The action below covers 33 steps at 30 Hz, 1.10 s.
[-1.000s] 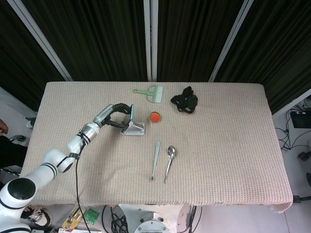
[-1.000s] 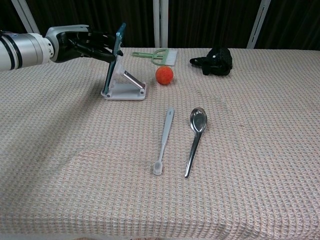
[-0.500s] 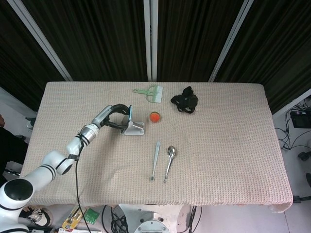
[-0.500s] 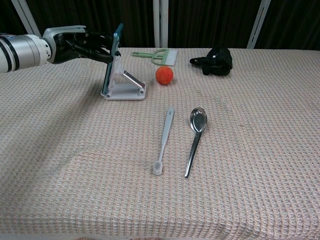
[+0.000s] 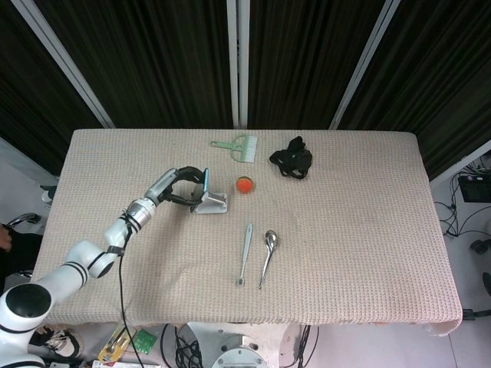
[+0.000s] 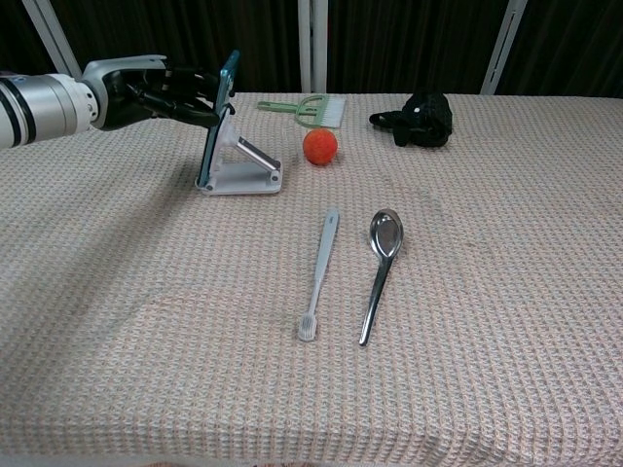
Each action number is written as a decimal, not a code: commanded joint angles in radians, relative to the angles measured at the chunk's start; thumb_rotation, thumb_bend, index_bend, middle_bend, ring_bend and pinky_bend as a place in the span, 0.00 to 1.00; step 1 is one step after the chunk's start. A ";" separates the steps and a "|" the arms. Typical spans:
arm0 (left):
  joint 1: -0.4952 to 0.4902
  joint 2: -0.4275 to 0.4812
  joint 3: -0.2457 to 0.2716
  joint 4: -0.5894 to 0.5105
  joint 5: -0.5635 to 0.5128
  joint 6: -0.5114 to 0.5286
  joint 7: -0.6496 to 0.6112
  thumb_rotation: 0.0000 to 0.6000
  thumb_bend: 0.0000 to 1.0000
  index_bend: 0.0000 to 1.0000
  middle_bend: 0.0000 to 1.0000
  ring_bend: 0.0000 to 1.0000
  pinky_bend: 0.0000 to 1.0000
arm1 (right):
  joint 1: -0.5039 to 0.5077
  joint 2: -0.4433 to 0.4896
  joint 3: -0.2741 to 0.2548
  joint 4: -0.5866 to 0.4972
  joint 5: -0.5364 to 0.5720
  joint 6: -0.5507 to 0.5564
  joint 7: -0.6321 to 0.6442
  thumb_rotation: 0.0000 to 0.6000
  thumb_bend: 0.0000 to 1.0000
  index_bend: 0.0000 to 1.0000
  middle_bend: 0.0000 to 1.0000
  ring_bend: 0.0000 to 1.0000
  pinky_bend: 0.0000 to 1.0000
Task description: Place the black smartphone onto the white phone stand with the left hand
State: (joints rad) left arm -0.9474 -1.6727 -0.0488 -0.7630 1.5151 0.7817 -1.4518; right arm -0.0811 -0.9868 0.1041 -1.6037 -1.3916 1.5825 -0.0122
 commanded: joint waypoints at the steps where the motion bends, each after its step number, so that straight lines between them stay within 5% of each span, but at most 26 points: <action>1: 0.002 0.000 0.000 -0.001 0.002 0.006 -0.015 1.00 0.19 0.17 0.23 0.19 0.21 | 0.000 0.001 0.001 -0.002 0.000 0.001 -0.001 1.00 0.24 0.00 0.00 0.00 0.00; 7: 0.008 -0.012 -0.010 0.013 -0.008 0.014 -0.012 1.00 0.15 0.08 0.05 0.13 0.21 | 0.000 0.007 0.007 -0.007 -0.003 0.014 -0.004 1.00 0.24 0.00 0.00 0.00 0.00; 25: 0.027 0.014 -0.014 -0.013 -0.006 0.046 0.021 1.00 0.13 0.04 0.04 0.10 0.20 | 0.004 0.005 0.006 -0.003 -0.001 0.005 0.001 1.00 0.24 0.00 0.00 0.00 0.00; 30: 0.075 0.085 0.017 -0.045 0.016 0.108 0.156 1.00 0.12 0.04 0.04 0.10 0.20 | 0.008 0.009 0.011 -0.006 -0.005 0.008 0.003 1.00 0.24 0.00 0.00 0.00 0.00; 33: 0.128 0.163 0.044 -0.099 0.029 0.171 0.349 1.00 0.11 0.04 0.05 0.10 0.20 | 0.011 0.009 0.014 -0.005 -0.012 0.012 0.009 1.00 0.24 0.00 0.00 0.00 0.00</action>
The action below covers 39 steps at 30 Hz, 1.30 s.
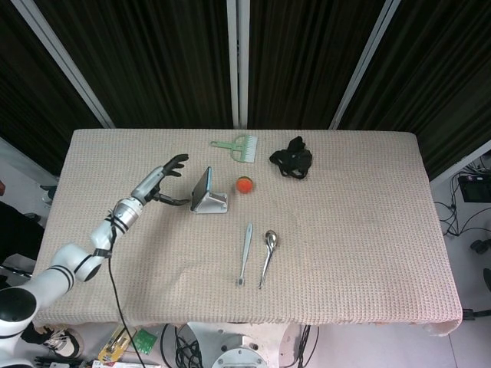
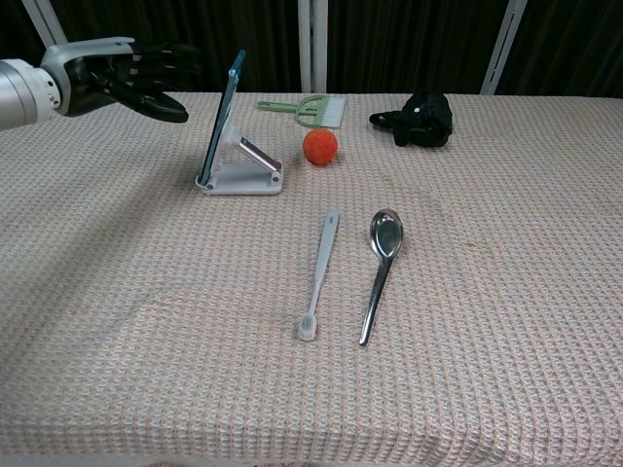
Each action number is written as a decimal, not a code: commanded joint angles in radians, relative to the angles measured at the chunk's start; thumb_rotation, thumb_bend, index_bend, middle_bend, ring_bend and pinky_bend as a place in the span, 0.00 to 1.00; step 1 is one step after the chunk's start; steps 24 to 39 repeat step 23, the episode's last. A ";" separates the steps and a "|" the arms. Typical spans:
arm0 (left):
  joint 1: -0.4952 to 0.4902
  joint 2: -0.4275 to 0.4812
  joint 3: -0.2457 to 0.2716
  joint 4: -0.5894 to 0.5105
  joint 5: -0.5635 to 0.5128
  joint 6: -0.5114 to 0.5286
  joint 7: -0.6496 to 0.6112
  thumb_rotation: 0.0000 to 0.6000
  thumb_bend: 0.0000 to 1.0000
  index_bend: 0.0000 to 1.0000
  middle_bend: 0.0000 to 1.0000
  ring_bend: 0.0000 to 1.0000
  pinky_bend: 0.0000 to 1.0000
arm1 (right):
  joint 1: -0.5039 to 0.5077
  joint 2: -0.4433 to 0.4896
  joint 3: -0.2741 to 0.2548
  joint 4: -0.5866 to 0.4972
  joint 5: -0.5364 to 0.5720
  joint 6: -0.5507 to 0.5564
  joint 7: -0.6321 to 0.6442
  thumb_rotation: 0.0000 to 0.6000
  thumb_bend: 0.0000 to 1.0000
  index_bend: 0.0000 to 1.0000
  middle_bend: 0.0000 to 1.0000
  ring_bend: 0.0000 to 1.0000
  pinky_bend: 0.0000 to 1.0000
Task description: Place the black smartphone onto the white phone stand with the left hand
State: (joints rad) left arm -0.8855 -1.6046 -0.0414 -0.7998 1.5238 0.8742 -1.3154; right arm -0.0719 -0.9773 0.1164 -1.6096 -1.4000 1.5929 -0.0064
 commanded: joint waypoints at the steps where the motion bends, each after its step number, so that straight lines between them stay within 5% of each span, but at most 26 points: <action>1: 0.085 0.126 0.045 -0.093 0.021 0.096 0.284 1.00 0.11 0.04 0.05 0.09 0.20 | 0.004 -0.002 0.002 0.002 -0.006 0.002 0.005 1.00 0.24 0.00 0.00 0.00 0.00; 10: 0.346 0.449 0.115 -0.589 -0.060 0.336 1.088 1.00 0.11 0.06 0.06 0.09 0.20 | 0.019 -0.046 -0.010 0.052 -0.057 0.006 0.045 1.00 0.23 0.00 0.00 0.00 0.00; 14: 0.463 0.507 0.157 -0.706 -0.070 0.456 1.290 1.00 0.11 0.06 0.07 0.09 0.20 | 0.015 -0.057 -0.018 0.070 -0.072 0.015 0.060 1.00 0.22 0.00 0.00 0.00 0.00; 23: 0.626 0.541 0.203 -0.747 -0.066 0.570 1.342 1.00 0.11 0.06 0.07 0.09 0.20 | 0.011 -0.074 -0.029 0.089 -0.082 0.016 0.064 1.00 0.22 0.00 0.00 0.00 0.00; 39: 0.626 0.541 0.203 -0.747 -0.066 0.570 1.342 1.00 0.11 0.06 0.07 0.09 0.20 | 0.011 -0.074 -0.029 0.089 -0.082 0.016 0.064 1.00 0.22 0.00 0.00 0.00 0.00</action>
